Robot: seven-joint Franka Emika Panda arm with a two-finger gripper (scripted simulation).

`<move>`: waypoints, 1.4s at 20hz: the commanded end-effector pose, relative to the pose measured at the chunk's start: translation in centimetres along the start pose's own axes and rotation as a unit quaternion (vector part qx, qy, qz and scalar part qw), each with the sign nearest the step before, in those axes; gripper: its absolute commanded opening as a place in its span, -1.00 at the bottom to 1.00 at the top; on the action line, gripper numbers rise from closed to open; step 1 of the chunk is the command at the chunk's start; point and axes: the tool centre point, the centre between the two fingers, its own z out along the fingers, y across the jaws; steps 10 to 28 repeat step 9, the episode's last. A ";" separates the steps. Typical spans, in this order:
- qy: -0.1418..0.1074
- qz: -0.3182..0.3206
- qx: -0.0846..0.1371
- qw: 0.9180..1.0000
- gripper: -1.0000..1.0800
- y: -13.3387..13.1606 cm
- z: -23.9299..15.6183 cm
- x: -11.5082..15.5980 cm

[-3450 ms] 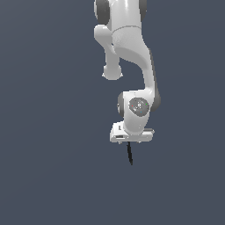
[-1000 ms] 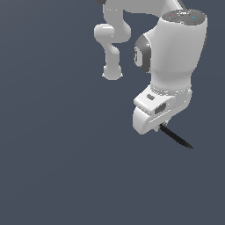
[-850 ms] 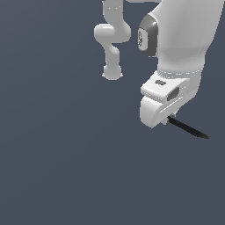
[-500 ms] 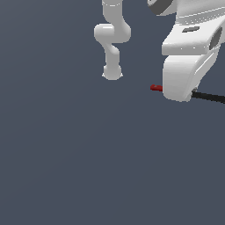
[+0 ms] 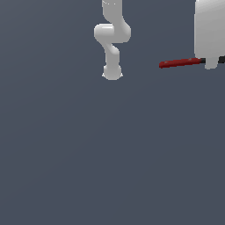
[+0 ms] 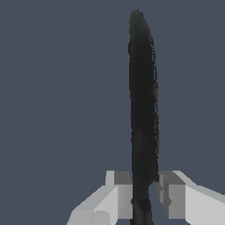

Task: Pick up the object and move it to a goal position.

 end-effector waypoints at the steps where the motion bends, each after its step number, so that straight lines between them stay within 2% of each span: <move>1: 0.003 -0.009 0.002 1.000 -1.00 -0.2 -0.8 0.3; 28: 0.002 -0.007 0.002 1.000 -1.00 -0.1 -0.7 0.3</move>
